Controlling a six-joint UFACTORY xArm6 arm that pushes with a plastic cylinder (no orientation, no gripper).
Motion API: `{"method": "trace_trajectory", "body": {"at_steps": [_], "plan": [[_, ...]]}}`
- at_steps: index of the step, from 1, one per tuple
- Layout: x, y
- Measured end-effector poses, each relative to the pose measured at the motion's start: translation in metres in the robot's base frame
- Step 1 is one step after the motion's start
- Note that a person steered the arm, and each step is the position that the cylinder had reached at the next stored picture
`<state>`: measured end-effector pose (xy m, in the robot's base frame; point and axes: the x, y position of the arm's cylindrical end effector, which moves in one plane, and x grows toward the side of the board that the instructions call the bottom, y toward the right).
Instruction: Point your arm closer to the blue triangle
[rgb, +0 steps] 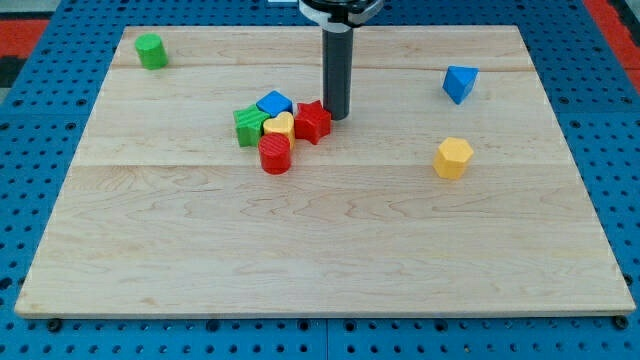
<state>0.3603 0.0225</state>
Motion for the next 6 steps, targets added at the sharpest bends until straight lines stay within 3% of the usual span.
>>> {"method": "trace_trajectory", "body": {"at_steps": [3, 5, 6], "plan": [[-0.007, 0.099], [-0.010, 0.211], [-0.041, 0.220]]}}
